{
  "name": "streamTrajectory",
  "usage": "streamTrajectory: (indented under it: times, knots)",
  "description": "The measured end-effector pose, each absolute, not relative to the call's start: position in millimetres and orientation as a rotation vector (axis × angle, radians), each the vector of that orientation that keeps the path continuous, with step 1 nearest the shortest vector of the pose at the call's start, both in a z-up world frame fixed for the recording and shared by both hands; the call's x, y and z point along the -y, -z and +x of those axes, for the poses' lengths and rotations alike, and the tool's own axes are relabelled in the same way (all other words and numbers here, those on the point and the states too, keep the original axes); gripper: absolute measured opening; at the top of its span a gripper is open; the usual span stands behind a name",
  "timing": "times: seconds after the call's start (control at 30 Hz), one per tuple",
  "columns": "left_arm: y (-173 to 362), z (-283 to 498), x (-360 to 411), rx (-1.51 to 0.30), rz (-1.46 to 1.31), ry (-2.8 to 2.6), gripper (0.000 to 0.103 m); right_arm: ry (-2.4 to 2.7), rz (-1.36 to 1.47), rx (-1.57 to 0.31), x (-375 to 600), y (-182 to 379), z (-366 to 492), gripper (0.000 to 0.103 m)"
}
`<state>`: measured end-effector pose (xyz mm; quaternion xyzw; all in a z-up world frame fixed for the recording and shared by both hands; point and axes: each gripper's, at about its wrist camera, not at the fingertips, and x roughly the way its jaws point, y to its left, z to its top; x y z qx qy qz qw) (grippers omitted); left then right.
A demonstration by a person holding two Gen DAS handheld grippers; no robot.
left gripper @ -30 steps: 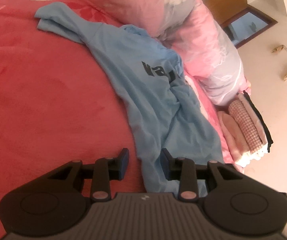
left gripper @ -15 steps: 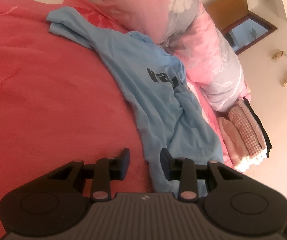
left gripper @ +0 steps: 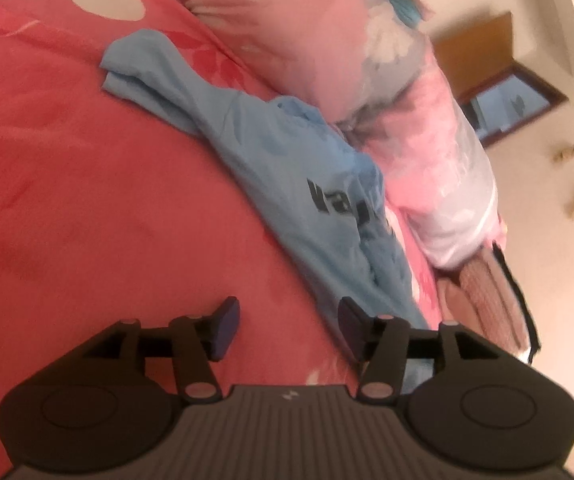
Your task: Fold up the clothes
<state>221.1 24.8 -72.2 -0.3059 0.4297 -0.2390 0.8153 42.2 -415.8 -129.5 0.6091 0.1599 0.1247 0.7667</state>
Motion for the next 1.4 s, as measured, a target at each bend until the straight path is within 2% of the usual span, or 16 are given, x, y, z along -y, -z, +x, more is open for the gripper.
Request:
streamTrajectory:
  times: [0.3, 0.6, 0.67, 0.77, 0.93, 1.4]
  knots:
    - [68.3, 279.1, -13.6, -0.912, -0.694, 0.375, 0.053, -0.340, 1.255, -0.350, 397.1, 125.6, 50.2, 0.003]
    - [75.5, 308.5, -14.7, -0.934, -0.664, 0.292, 0.028, -0.525, 0.960, -0.258, 362.0, 74.1, 34.3, 0.003]
    - [76.6, 311.2, -15.7, -0.936, -0.657, 0.284, 0.015, -0.590, 0.863, -0.222, 347.9, 56.8, 24.7, 0.003]
    - [76.6, 309.7, -17.8, -0.932, -0.636, 0.278, 0.007, -0.648, 0.791, -0.243, 324.8, 43.9, 20.4, 0.003]
    - [63.3, 305.1, -23.3, -0.889, -0.568, 0.266, 0.004, -0.655, 0.747, -0.318, 298.9, 45.4, 17.0, 0.003]
    - [21.0, 323.5, -76.0, -0.753, -0.464, 0.157, 0.004, -0.818, 0.648, -0.486, 206.1, 43.0, 49.7, 0.003]
